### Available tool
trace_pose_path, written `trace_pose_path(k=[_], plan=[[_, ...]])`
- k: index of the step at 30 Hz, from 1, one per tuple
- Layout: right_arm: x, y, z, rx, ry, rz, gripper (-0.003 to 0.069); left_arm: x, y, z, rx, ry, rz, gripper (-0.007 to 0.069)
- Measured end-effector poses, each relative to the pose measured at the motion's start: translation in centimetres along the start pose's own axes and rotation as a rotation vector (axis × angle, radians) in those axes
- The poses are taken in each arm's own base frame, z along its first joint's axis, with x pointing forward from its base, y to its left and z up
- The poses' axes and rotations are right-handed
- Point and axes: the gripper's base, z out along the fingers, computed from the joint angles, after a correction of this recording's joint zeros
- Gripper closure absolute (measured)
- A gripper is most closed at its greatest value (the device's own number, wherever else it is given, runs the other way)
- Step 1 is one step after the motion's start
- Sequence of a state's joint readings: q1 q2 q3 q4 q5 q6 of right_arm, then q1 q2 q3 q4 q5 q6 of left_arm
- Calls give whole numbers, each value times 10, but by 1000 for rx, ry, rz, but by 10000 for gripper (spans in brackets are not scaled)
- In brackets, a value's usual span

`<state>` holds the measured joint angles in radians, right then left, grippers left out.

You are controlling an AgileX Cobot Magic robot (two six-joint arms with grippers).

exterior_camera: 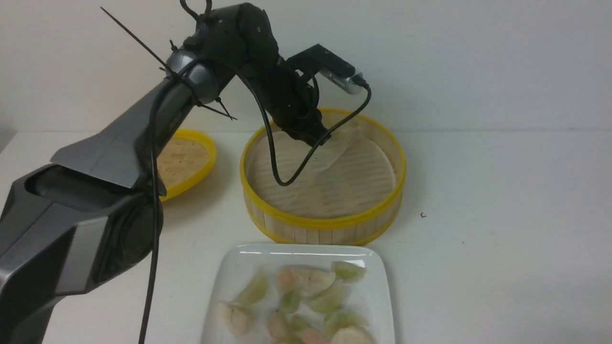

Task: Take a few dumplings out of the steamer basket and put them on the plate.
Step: Use the left arm to grab a dumpling from the steamer

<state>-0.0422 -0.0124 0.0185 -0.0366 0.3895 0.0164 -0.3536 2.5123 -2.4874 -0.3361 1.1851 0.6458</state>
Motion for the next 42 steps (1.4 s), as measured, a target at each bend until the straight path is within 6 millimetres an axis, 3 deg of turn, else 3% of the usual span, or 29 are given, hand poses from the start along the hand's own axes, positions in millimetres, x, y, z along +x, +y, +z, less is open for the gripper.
trace_pose_path(k=[5,15,21,28,30,35,37,42], plan=[[0,0,0,0,0,0,673,1,7,21,-38,-53,148,582],[0,0,0,0,-1,0,673,5,22,65,-147,-180,280,256],[0,0,0,0,-1,0,673,6,29,78,-213,-238,267,209],[0,0,0,0,-1,0,673,6,32,83,-237,-272,252,225],[0,0,0,0,-1,0,673,6,30,84,-231,-267,253,299],[0,0,0,0,-1,0,673,9,26,84,-180,-220,255,578],[0,0,0,0,-1,0,673,9,23,77,-159,-185,269,618],[0,0,0,0,-1,0,673,7,16,53,-103,-101,262,631]])
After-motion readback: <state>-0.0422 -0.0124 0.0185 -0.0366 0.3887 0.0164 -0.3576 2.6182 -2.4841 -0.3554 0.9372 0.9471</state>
